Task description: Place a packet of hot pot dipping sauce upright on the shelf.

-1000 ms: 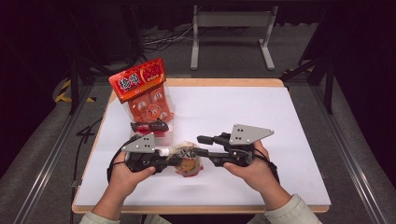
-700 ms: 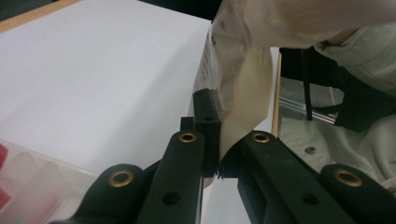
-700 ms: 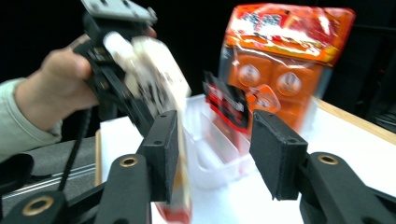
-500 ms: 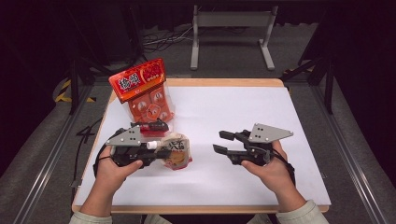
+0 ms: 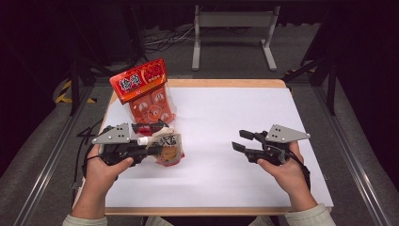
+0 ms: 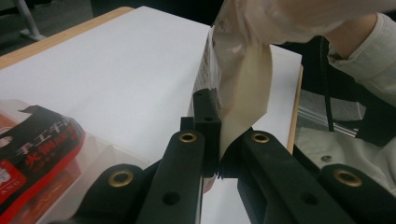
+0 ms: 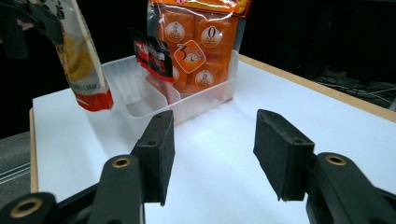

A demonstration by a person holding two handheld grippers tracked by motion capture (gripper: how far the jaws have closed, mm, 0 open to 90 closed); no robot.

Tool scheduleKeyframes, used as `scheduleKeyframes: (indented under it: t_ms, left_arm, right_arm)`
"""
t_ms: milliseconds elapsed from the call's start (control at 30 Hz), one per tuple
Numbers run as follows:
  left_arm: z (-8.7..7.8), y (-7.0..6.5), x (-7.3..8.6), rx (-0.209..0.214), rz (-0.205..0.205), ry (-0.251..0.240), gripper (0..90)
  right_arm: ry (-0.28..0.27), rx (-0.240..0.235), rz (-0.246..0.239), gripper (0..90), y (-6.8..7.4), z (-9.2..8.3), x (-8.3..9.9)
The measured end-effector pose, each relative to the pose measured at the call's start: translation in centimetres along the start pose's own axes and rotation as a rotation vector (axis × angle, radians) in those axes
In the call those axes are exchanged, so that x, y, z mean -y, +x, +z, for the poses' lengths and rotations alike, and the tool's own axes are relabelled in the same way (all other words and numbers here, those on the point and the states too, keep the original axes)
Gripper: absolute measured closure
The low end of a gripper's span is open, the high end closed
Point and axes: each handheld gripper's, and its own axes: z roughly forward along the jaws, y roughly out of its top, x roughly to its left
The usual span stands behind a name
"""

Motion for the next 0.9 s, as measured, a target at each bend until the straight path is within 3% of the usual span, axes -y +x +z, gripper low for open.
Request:
scheduleKeyframes:
  t_ms: [400,567,667,900]
  left_arm:
    - [-1.6,0.8,-0.3,-0.073,-0.006,-0.013,88.8]
    - [-1.7,1.2,-0.3,-0.101,-0.010,-0.017,88.8]
    - [-1.7,1.7,-0.2,-0.127,-0.015,-0.032,88.8]
    - [-1.8,2.2,0.0,-0.180,-0.022,-0.034,88.8]
  right_arm:
    - [-0.008,0.031,0.045,52.3,-0.8,-1.0,0.7]
    - [-0.004,0.043,0.050,51.7,-1.1,-1.2,0.9]
    - [-0.005,0.049,0.081,47.3,-1.3,-1.3,1.1]
    - [-0.001,0.065,0.079,47.6,-1.5,-1.5,1.2]
